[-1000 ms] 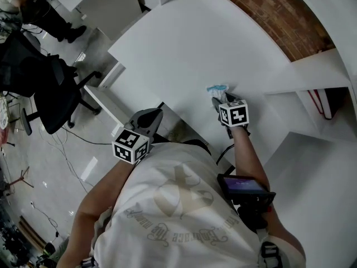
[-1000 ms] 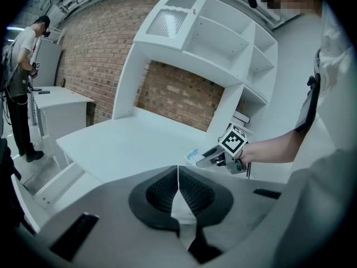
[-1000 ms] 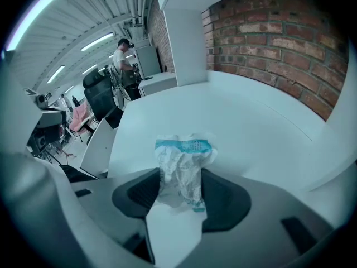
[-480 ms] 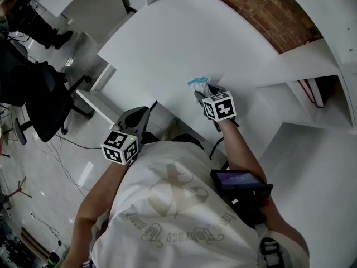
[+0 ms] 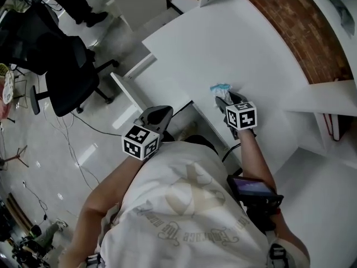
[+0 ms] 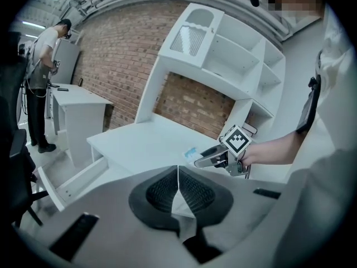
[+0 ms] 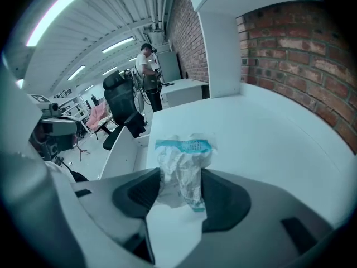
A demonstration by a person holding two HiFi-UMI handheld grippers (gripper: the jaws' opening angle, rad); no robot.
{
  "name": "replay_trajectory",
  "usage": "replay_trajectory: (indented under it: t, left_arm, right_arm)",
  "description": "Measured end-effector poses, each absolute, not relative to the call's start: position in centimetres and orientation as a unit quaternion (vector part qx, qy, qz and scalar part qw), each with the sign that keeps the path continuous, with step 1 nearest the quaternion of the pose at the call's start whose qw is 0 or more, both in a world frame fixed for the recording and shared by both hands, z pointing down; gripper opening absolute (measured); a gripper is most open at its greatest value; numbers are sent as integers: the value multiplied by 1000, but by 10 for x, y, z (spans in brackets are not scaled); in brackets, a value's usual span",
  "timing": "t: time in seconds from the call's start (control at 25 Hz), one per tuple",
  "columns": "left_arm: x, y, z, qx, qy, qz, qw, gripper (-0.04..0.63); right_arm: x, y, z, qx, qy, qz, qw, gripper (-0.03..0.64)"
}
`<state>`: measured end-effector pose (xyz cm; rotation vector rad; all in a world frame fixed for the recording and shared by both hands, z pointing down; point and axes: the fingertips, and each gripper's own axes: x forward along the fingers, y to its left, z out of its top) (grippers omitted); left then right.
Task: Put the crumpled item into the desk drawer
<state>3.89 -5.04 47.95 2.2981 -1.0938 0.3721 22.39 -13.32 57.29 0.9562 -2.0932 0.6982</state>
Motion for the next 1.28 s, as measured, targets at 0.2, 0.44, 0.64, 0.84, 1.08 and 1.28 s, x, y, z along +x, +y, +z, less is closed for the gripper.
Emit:
replay_trajectory:
  t: [0.2, 0.44, 0.64, 0.84, 1.08, 1.28]
  left_arm:
    - [4, -53, 476, 851, -425, 128, 281, 25]
    - [-42, -55, 472, 846, -438, 116, 282, 25]
    - [-72, -56, 475, 845, -439, 110, 285, 25]
    - [-99, -53, 480, 850, -429, 110, 286, 25]
    - [-125, -50, 483, 854, -421, 113, 285, 25]
    - [-146, -50, 487, 849, -428, 110, 289, 25]
  right_arm:
    - [185, -138, 571, 356, -819, 263, 365, 239]
    - [138, -141, 565, 347, -823, 255, 371, 239]
    - [106, -140, 567, 341, -822, 251, 379, 239]
    - [74, -133, 573, 340, -819, 252, 386, 239]
    - [38, -121, 583, 331, -818, 255, 394, 239]
    - [6, -112, 590, 309, -823, 254, 403, 239]
